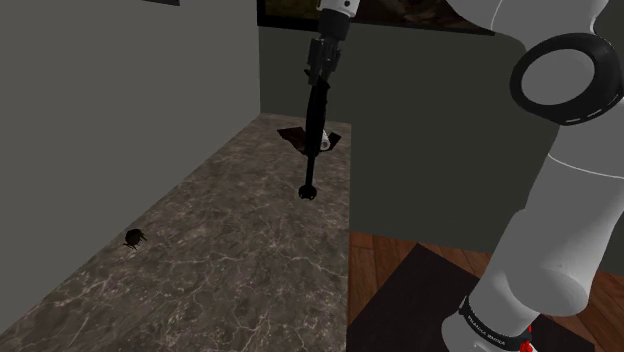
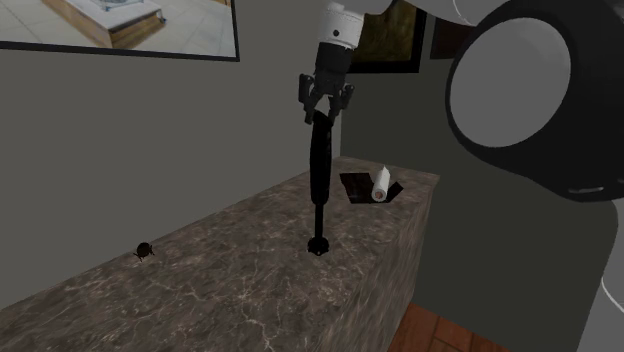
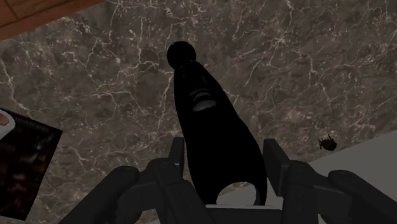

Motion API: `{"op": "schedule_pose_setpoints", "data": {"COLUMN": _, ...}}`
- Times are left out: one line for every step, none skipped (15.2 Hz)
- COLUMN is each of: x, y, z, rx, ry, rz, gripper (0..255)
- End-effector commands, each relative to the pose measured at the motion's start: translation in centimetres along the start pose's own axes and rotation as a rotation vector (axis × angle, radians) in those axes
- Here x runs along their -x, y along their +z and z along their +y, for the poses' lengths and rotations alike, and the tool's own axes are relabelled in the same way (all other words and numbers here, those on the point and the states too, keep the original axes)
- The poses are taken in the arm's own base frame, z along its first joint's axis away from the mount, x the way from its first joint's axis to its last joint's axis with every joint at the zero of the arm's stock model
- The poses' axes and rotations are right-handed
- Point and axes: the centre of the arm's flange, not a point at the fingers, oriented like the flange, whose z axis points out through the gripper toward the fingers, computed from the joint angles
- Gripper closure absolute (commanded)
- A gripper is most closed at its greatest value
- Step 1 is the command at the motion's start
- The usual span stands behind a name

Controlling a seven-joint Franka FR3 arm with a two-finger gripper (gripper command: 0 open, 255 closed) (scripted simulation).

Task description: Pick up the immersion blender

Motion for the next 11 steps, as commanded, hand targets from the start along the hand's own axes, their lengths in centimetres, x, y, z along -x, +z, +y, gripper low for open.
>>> {"op": "schedule_pose_setpoints", "data": {"x": -0.1, "y": -1.1, "z": -0.2, "rx": 0.0, "ry": 0.0, "rz": 0.0, "gripper": 255}}
{"op": "schedule_pose_setpoints", "data": {"x": -0.1, "y": -1.6, "z": -0.3, "rx": 0.0, "ry": 0.0, "rz": 0.0, "gripper": 255}}
{"op": "schedule_pose_setpoints", "data": {"x": -0.2, "y": -2.1, "z": -0.4, "rx": 0.0, "ry": 0.0, "rz": 0.0, "gripper": 255}}
{"op": "schedule_pose_setpoints", "data": {"x": -0.3, "y": -2.7, "z": -0.4, "rx": 0.0, "ry": 0.0, "rz": 0.0, "gripper": 255}}
{"op": "schedule_pose_setpoints", "data": {"x": -0.3, "y": -3.2, "z": -0.5, "rx": 0.0, "ry": 0.0, "rz": 0.0, "gripper": 255}}
{"op": "schedule_pose_setpoints", "data": {"x": -0.4, "y": -3.7, "z": -0.6, "rx": 0.0, "ry": 0.0, "rz": 0.0, "gripper": 255}}
{"op": "schedule_pose_setpoints", "data": {"x": -0.5, "y": -4.2, "z": -0.7, "rx": 0.0, "ry": 0.0, "rz": 0.0, "gripper": 255}}
{"op": "schedule_pose_setpoints", "data": {"x": -0.5, "y": -4.7, "z": -0.8, "rx": 0.0, "ry": 0.0, "rz": 0.0, "gripper": 255}}
{"op": "schedule_pose_setpoints", "data": {"x": -0.6, "y": -5.2, "z": -0.9, "rx": 0.0, "ry": 0.0, "rz": 0.0, "gripper": 255}}
{"op": "schedule_pose_setpoints", "data": {"x": -0.7, "y": -5.8, "z": -1.0, "rx": 0.0, "ry": 0.0, "rz": 0.0, "gripper": 255}}
{"op": "schedule_pose_setpoints", "data": {"x": -0.7, "y": -6.3, "z": -1.1, "rx": 0.0, "ry": 0.0, "rz": 0.0, "gripper": 255}}
